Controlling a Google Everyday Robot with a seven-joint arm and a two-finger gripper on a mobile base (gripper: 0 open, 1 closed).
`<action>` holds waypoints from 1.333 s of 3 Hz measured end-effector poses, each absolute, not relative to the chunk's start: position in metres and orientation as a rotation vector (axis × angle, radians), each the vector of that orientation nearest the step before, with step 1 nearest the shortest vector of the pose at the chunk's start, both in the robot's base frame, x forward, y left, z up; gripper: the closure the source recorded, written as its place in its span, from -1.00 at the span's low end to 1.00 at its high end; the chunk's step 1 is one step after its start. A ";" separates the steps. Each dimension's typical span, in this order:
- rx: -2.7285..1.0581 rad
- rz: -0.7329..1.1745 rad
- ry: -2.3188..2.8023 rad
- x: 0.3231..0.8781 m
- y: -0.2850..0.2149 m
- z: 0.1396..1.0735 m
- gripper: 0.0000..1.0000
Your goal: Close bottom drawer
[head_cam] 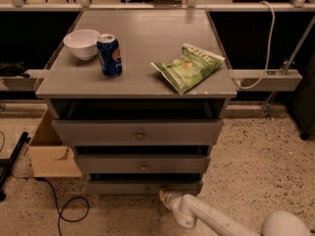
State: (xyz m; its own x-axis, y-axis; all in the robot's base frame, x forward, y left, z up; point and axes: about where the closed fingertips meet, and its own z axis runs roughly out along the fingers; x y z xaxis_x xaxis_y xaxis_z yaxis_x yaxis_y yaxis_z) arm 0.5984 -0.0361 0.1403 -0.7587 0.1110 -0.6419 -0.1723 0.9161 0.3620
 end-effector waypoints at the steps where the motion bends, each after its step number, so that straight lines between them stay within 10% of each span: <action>1: -0.052 0.563 2.334 0.605 -0.022 0.153 1.00; 4: -0.050 0.590 2.286 0.607 -0.015 0.172 1.00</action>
Offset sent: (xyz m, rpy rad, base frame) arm 0.0224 0.0312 0.0672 0.1057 -0.1506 0.0058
